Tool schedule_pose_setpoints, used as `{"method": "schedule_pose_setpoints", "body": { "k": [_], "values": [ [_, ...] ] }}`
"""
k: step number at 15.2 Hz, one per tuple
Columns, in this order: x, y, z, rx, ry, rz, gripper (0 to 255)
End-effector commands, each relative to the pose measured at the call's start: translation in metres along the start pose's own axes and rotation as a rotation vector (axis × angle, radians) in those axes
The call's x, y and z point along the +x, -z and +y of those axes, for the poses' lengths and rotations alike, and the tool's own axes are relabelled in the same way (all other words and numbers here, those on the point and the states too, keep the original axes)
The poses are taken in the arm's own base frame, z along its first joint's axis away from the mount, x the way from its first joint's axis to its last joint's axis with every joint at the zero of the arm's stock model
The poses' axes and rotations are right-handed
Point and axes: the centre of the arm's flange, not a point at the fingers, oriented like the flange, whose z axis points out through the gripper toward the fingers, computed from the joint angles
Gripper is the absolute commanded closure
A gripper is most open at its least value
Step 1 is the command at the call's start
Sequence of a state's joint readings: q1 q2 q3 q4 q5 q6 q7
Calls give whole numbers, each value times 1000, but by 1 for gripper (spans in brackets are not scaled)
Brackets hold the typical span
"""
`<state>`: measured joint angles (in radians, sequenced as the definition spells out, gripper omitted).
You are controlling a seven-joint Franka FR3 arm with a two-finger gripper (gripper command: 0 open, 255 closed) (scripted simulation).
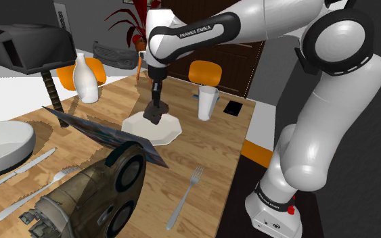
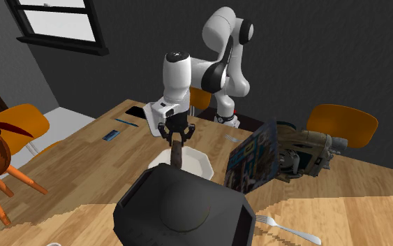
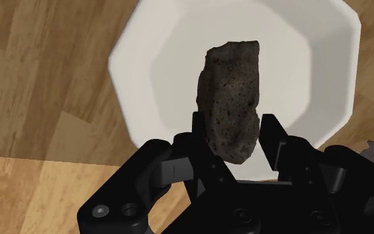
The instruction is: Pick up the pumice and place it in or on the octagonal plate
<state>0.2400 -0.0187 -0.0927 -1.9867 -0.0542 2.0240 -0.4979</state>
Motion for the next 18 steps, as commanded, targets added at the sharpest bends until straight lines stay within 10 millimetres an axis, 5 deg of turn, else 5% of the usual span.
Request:
{"method": "schedule_pose_setpoints", "body": {
  "k": [1,12,18],
  "values": [
    [-2,-10,-2,0,0,1,255],
    [-3,-68,-6,0,0,1,255],
    [-3,-68,-6,0,0,1,255]
  ]
}}
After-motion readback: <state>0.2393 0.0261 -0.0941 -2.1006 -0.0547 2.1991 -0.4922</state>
